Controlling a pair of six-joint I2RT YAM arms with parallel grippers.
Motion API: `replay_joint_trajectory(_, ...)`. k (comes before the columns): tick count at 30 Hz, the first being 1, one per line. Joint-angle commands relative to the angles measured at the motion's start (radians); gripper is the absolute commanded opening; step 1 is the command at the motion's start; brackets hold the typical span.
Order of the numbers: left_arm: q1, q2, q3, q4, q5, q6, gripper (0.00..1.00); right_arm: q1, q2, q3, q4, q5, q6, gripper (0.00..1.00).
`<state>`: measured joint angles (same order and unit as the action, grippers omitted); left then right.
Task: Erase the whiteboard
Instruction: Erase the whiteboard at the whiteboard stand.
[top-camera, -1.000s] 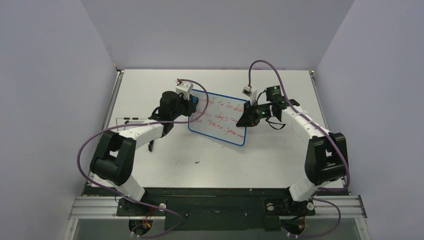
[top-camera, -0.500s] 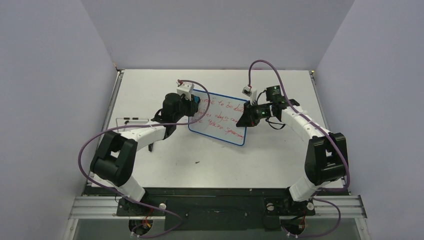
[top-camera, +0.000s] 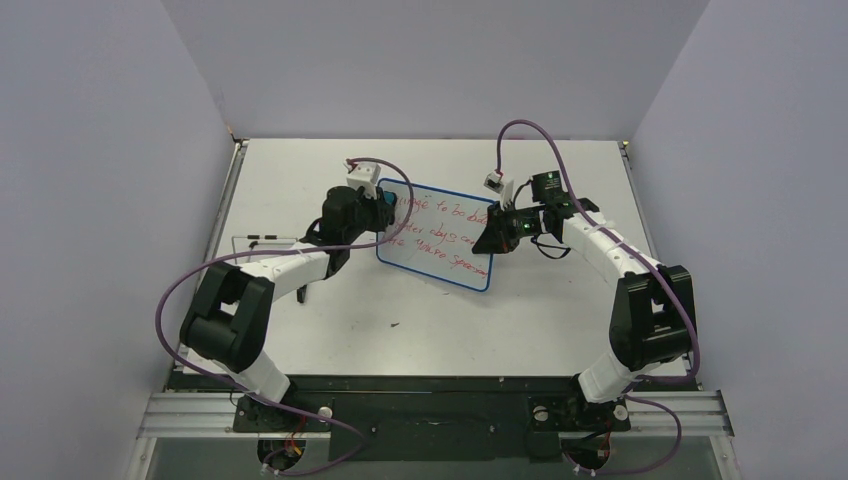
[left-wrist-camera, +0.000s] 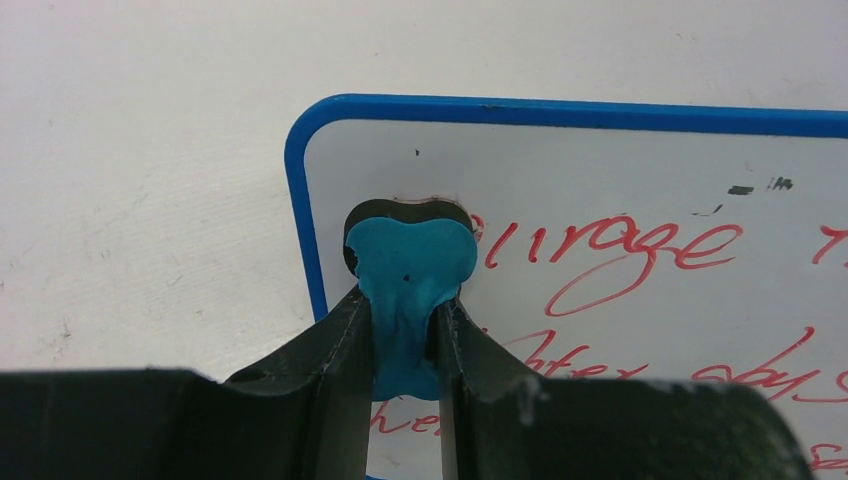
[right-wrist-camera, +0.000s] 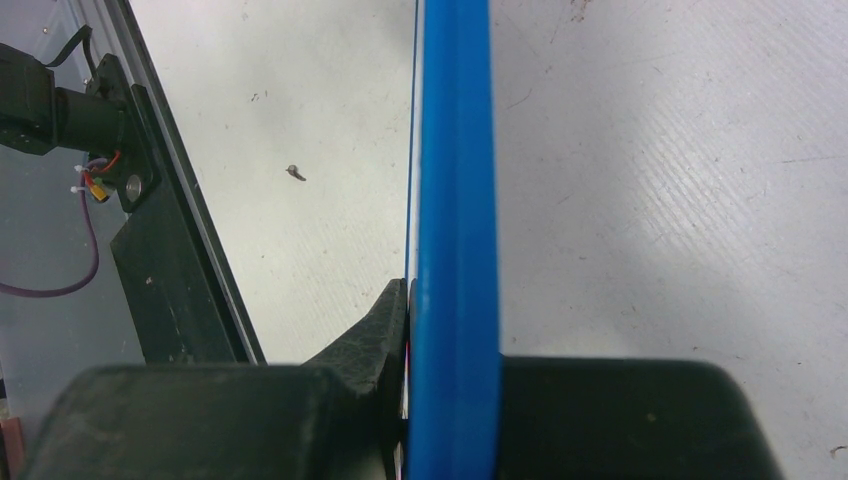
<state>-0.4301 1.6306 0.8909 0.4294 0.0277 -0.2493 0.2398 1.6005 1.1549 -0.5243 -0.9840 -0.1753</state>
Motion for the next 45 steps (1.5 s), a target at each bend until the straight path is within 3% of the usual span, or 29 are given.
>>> replay_joint_trajectory(1, -0.040, -0.019, 0.041, -0.005, 0.082, 0.071, 0.00, 0.039, 0.001, 0.020, -0.046, -0.049, -0.072, 0.00)
replay_joint_trajectory(3, -0.058, -0.016, 0.053, -0.017, 0.096, 0.112, 0.00, 0.039, 0.000, 0.020, -0.047, -0.049, -0.073, 0.00)
replay_joint_trajectory(5, -0.051, -0.003, 0.074, -0.054, 0.025, 0.097, 0.00, 0.039, -0.003, 0.021, -0.049, -0.048, -0.075, 0.00)
replay_joint_trajectory(11, -0.016, -0.005, 0.088, -0.106, -0.114, -0.019, 0.00, 0.039, -0.001, 0.021, -0.049, -0.048, -0.076, 0.00)
replay_joint_trajectory(18, -0.030, -0.032, 0.031, 0.034, 0.207, 0.064, 0.00, 0.040, -0.002, 0.022, -0.052, -0.049, -0.078, 0.00)
replay_joint_trajectory(32, 0.024, -0.010, 0.139, -0.183, -0.081, 0.000, 0.00, 0.040, -0.003, 0.022, -0.053, -0.047, -0.078, 0.00)
replay_joint_trajectory(39, -0.007, 0.005, 0.167, -0.176, 0.189, 0.078, 0.00, 0.043, 0.001, 0.024, -0.053, -0.050, -0.079, 0.00)
replay_joint_trajectory(45, -0.024, 0.003, 0.140, -0.138, 0.113, 0.066, 0.00, 0.043, 0.000, 0.023, -0.054, -0.048, -0.081, 0.00)
